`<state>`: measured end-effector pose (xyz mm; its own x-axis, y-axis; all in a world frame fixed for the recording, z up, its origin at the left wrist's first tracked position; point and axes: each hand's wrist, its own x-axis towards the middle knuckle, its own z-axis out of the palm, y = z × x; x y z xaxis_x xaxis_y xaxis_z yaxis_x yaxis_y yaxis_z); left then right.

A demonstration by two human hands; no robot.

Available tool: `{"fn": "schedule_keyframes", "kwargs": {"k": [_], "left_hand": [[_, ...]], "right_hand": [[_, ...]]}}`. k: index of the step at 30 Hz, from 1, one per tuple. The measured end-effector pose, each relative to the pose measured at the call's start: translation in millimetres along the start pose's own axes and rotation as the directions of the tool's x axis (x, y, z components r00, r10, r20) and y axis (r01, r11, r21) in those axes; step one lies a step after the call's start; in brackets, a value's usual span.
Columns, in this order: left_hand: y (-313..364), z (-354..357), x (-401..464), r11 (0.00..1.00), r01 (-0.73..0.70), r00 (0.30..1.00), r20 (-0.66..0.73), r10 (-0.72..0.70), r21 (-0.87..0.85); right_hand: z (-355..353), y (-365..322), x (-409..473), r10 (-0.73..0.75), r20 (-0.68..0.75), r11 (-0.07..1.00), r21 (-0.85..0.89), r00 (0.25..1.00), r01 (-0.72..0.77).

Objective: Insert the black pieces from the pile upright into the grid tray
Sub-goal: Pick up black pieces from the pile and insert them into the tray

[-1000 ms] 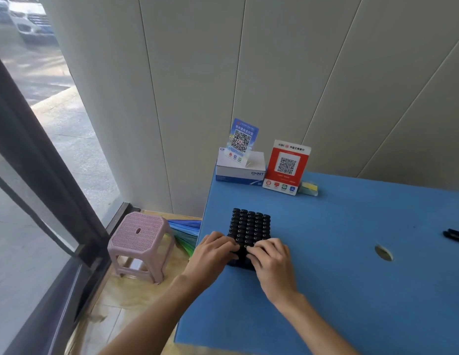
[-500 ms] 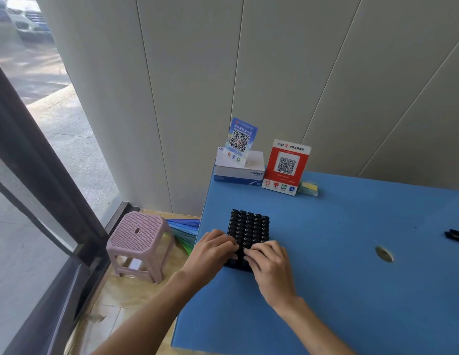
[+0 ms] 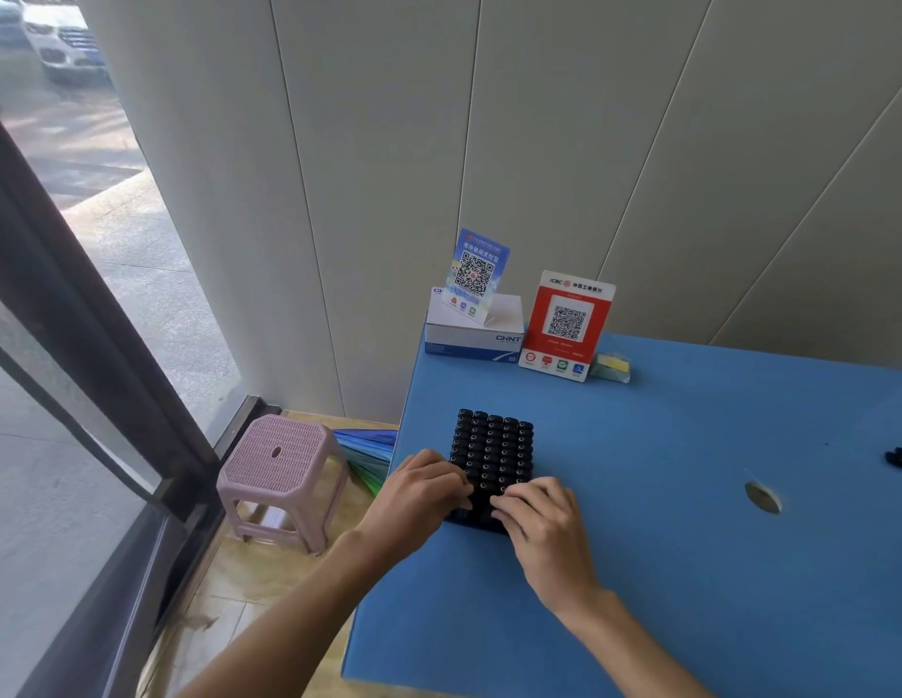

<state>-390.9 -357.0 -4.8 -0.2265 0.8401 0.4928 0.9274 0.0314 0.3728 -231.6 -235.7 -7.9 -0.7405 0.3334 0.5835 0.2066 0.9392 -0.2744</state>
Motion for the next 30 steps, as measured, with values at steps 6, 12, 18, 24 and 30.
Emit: {"fn": "schedule_keyframes", "kwargs": {"k": [6, 12, 18, 24, 30], "left_hand": [[-5.3, -1.0, -5.1, 0.997, -0.058, 0.998, 0.033, 0.056, 0.059], [-0.9, 2.9, -3.4, 0.988, -0.103, 0.995, 0.008, 0.103, 0.113], [-0.3, 6.4, -5.2, 0.994, -0.056, 0.997, -0.049, 0.061, 0.097], [-1.7, 2.9, -7.4, 0.996, 0.025, 0.999, -0.033, -0.022, 0.085], [1.3, 0.3, -8.1, 0.996, 0.070, 0.997, -0.027, -0.068, 0.062]], "right_hand": [[-3.6, -1.2, -6.9, 0.017, 0.013, 1.000, 0.001, 1.000, -0.017], [-2.8, -5.2, -1.7, 0.036, 0.009, 0.999, -0.017, 0.999, -0.036], [2.2, -13.8, 10.1, 0.016, 0.048, 1.000, -0.012, 0.999, -0.016], [6.5, -11.9, 20.1, 0.052, 0.042, 0.998, -0.042, 0.998, -0.051], [5.0, -9.0, 14.3, 0.007, 0.033, 1.000, -0.014, 0.999, -0.007]]}}
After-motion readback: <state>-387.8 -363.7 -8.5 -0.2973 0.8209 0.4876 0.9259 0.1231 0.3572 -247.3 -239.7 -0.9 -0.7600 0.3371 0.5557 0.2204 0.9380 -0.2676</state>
